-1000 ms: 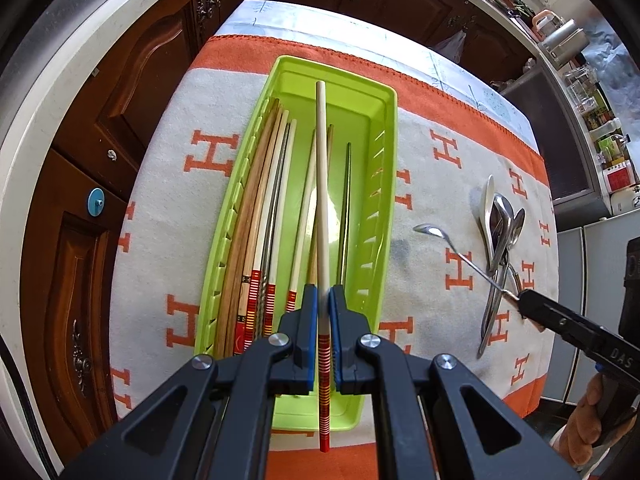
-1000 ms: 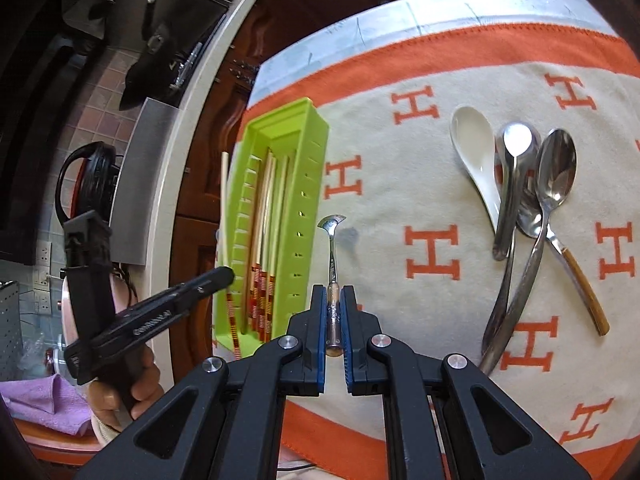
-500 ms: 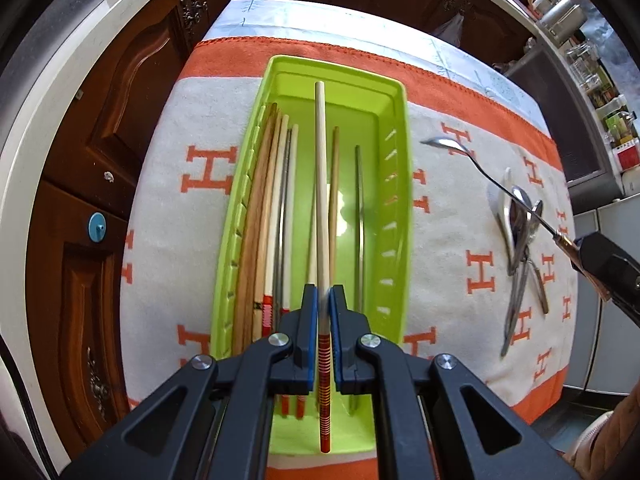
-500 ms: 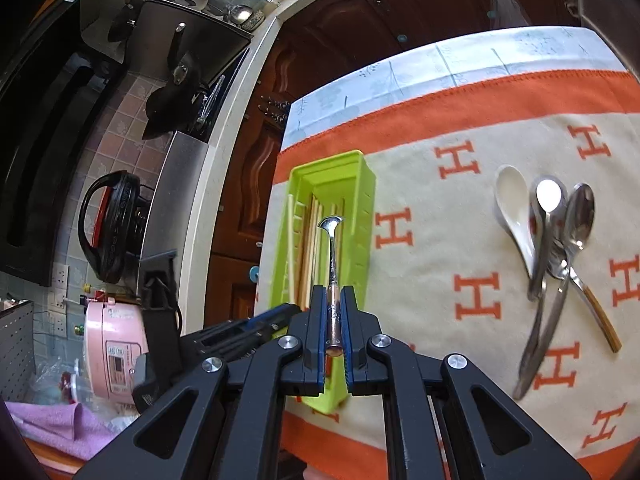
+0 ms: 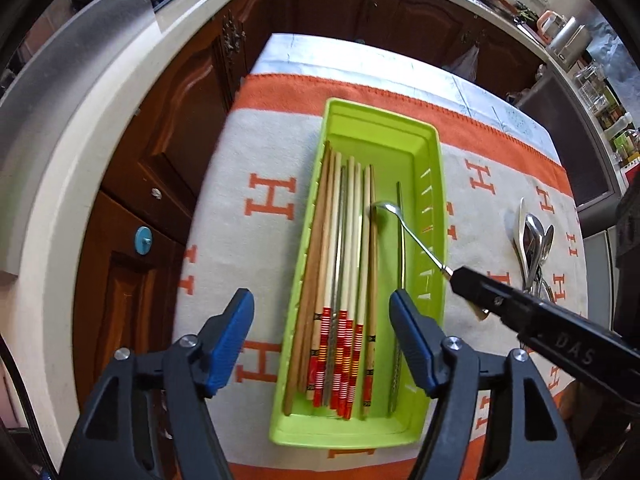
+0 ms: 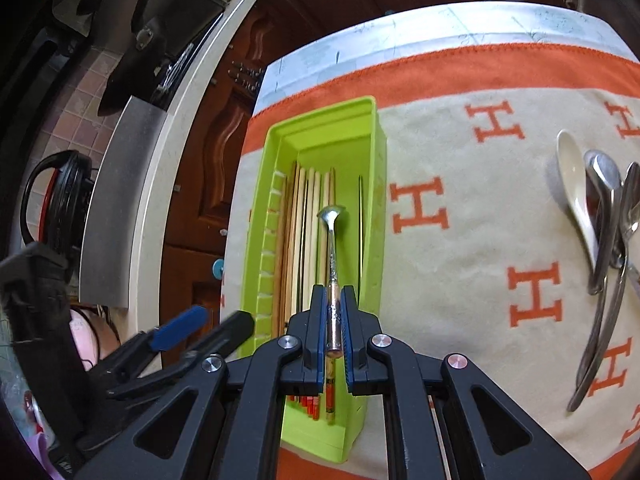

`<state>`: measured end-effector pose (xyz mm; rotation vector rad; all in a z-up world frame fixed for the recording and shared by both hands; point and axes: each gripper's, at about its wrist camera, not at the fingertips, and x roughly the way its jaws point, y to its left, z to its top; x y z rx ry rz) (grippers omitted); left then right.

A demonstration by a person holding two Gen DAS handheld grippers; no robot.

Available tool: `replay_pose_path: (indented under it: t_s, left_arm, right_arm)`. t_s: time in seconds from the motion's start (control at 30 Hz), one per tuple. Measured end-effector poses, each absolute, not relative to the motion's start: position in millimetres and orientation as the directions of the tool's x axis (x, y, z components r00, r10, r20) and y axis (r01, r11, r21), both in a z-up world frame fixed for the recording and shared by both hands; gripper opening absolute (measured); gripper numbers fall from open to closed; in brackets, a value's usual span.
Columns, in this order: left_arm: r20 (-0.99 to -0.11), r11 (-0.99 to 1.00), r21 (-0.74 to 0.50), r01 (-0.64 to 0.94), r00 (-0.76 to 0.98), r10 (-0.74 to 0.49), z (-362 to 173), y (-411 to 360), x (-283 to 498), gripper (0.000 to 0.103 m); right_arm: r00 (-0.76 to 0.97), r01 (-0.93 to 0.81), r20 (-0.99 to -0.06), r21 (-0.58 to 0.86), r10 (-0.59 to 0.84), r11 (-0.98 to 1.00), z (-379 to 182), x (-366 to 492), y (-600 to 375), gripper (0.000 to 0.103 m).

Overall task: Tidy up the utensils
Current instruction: 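Drop the red-banded chopstick in the tray while the right tool grasps a small ornate teaspoon, then lower the teaspoon into the tray and open the right tool, then move the left tool to the spoons and grasp a large metal spoon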

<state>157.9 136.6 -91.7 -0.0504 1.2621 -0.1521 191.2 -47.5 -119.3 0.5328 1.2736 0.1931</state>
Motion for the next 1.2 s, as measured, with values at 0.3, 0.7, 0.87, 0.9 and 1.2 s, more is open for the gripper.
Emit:
replay_pose_path:
  t_s: [0.3,0.7,0.87,0.9,1.2]
  left_arm:
    - [-0.934,0.990,-0.135,0.043,0.329,-0.142,-85,150,137,0.070]
    - [-0.919,0.982,-0.187,0.036,0.345,-0.188,-82,127,109,0.070]
    - [-0.913,0.979,-0.194,0.061,0.353,-0.203,-80,103,99,0.070]
    - [-0.910,0.979,-0.192,0.069,0.360,-0.204,-79,97,97,0.070]
    - [-0.898,0.975,-0.177,0.136,0.384,-0.216,-74,45,83,0.070]
  right_arm:
    - [0.230,0.103,-0.857,0.492,0.461,0.864,-128,174,-28,0.027]
    - [0.275,0.044,-0.890,0.388,0.363,0.920,-97,133,-65,0.027]
    - [0.321,0.070,-0.901,0.329,0.291,0.942,-93,111,-98,0.027]
    - [0.332,0.077,-0.903,0.316,0.274,0.946,-93,107,-104,0.027]
    - [0.395,0.153,-0.905,0.237,0.160,0.959,-89,81,-166,0.028]
